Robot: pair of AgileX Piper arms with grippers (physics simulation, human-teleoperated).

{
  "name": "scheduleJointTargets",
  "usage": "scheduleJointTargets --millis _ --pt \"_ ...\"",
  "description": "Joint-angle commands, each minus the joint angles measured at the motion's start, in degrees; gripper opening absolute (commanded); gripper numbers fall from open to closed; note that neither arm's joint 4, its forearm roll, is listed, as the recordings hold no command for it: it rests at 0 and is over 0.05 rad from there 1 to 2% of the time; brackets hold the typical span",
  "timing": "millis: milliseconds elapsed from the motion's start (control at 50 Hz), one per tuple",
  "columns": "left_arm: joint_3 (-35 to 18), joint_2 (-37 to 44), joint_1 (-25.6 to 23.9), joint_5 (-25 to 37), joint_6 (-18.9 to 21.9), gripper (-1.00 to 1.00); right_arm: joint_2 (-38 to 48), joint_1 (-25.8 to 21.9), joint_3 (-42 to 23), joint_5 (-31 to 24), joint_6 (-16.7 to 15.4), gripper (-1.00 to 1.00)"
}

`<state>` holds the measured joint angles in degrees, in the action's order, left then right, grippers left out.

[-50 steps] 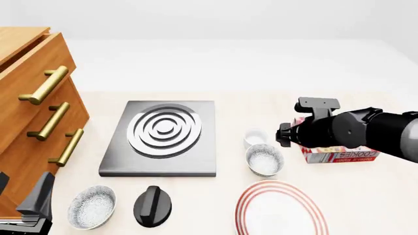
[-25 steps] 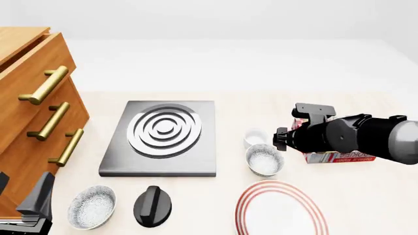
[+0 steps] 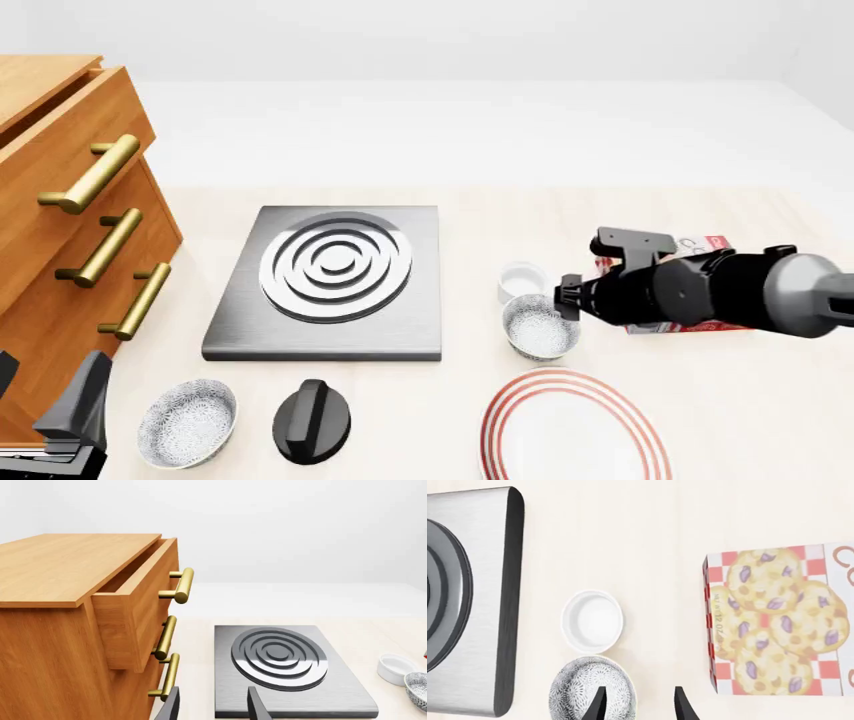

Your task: Pick the akita bowl between the plate and the ramekin and place it on the plate.

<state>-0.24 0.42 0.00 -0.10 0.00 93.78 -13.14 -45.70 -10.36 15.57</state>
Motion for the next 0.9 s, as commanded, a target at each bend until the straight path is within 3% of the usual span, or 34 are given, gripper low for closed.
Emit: scheduleJointTargets --millis 20,900 --pt "0.0 0.0 0.0 0.0 0.0 1.0 1.3 -0.3 0.1 1.1 0.4 1.0" --pt "0.0 0.0 0.0 0.0 0.0 1.0 3.5 -1.4 1.9 4.0 2.1 1.0"
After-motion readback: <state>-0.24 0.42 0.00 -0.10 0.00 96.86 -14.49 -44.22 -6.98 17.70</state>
